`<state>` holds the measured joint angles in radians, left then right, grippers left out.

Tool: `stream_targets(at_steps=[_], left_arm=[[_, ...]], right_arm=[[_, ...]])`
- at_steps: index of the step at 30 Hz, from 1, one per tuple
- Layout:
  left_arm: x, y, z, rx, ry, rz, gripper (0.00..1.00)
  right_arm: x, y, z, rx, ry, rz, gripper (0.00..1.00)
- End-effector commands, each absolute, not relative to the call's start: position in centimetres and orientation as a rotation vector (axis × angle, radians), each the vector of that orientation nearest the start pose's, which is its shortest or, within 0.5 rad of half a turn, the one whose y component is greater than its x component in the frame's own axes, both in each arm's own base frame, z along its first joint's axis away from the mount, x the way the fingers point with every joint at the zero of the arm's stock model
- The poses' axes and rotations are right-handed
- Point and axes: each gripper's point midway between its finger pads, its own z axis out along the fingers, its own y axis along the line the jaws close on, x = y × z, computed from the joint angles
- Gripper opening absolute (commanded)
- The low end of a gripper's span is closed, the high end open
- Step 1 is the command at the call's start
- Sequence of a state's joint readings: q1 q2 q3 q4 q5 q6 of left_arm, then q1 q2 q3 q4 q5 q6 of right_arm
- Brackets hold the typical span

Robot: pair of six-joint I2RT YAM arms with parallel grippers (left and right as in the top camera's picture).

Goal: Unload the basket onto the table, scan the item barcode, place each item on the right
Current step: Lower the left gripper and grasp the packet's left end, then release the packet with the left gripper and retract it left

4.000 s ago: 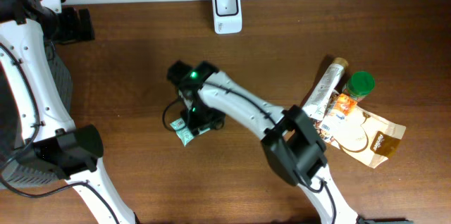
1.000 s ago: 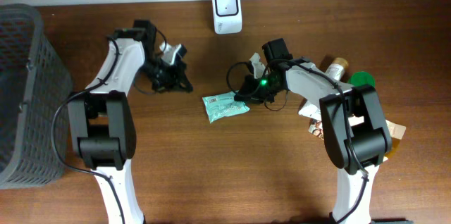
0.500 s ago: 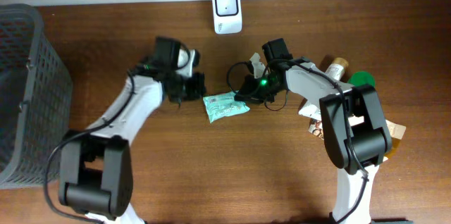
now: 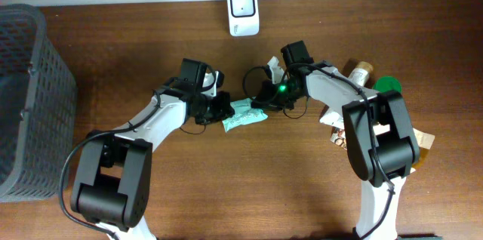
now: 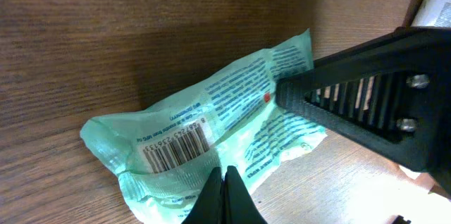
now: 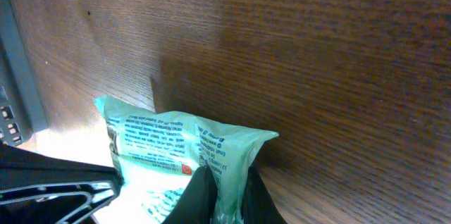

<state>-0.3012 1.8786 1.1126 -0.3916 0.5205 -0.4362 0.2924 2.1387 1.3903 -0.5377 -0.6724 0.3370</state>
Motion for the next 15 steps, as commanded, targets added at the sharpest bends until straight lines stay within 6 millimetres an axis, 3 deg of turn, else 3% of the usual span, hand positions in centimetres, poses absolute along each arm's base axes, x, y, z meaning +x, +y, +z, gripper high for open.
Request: stream_targets(at_steps=[1, 2, 3, 5, 7, 11, 15], left_arm=[[34.6, -19.5, 0.3, -0.106, 2.905, -0.861, 0.00], [34.5, -19.4, -0.4, -0.142, 2.923, -0.861, 0.00], [34.5, -19.1, -1.1, -0.190, 2.941, -0.862, 0.00], [34.6, -18.5, -1.4, -0.236, 2.952, -0.864, 0.00], [34.5, -18.1, -1.5, -0.255, 2.960, -0.863, 0.00], [34.1, -18.3, -2.1, -0.263, 2.977, -0.898, 0.00], [34.1, -18.3, -2.2, -0.267, 2.980, -0.902, 0.00]], right_arm=[[38.7, 22.3, -0.2, -0.072, 2.937, 0.990, 0.09], [38.5, 22.2, -0.2, -0.069, 2.944, 0.990, 0.23], [38.0, 22.3, 0.0, -0.079, 2.952, 1.035, 0.44], [37.6, 22.6, 1.5, -0.164, 2.887, 1.233, 0.54], [37.5, 22.1, 2.3, -0.210, 2.846, 1.316, 0.61], [36.4, 23.6, 2.2, -0.279, 2.858, 1.333, 0.61], [35.9, 26.0, 0.3, -0.263, 2.886, 1.358, 0.55]])
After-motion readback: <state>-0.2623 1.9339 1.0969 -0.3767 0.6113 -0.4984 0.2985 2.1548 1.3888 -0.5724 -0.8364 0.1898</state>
